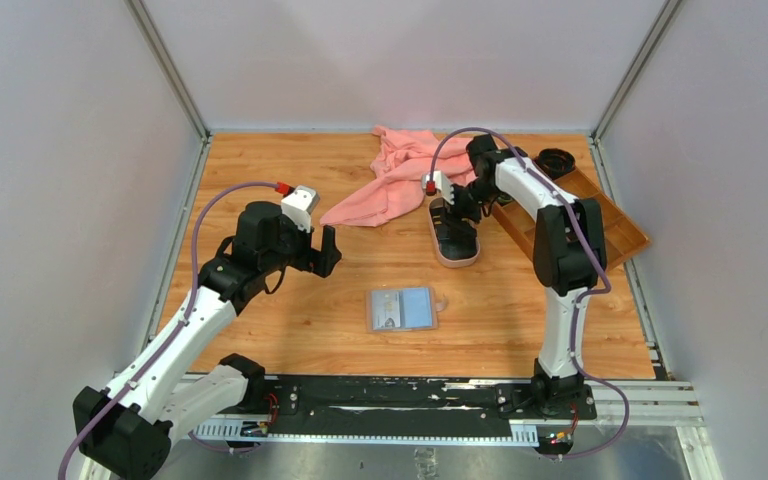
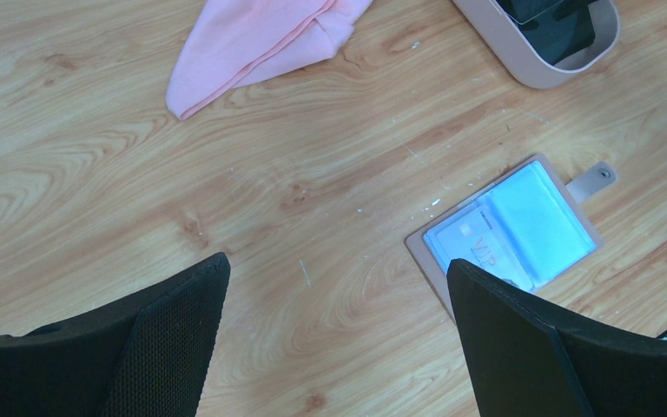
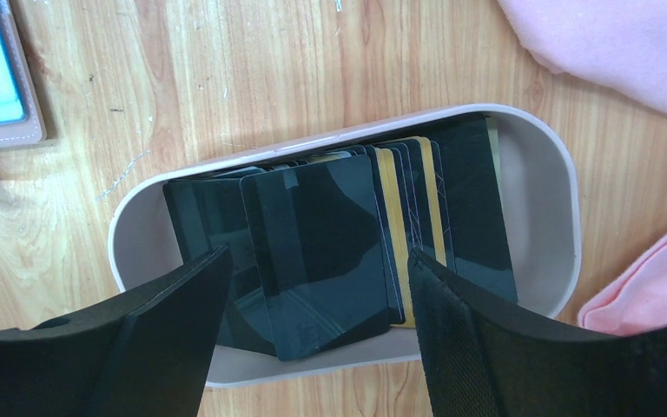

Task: Put the credit cards into the card holder
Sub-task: Pick up the credit card from the storage box.

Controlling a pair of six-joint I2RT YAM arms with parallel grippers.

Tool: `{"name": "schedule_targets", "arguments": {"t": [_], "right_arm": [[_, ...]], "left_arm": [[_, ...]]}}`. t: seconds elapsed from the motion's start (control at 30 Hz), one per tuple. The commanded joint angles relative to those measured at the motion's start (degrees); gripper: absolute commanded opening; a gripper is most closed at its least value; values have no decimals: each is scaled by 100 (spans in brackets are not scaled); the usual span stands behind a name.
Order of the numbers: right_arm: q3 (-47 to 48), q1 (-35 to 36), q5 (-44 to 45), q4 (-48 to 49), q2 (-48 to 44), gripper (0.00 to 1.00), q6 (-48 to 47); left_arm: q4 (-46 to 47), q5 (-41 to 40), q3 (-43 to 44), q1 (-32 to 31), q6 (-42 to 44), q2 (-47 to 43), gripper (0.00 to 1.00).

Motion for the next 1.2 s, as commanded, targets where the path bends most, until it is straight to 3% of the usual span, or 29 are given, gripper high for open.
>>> {"name": "schedule_targets", "arguments": {"t": [0.0, 0.17, 0.57, 1.17], "right_arm": [[-7, 59, 91, -46, 218, 77, 72], [63, 73, 75, -51, 363, 73, 163], [154, 65, -16, -182, 318, 50, 236], [412, -32, 152, -172, 223, 5, 622]], "left_arm": [[-78, 17, -8, 26, 110, 33, 100], [-83, 5, -4, 26, 119, 34, 100], [-81, 0, -11, 26, 119, 39, 100], [-73, 43, -17, 26, 128, 49, 100]]}}
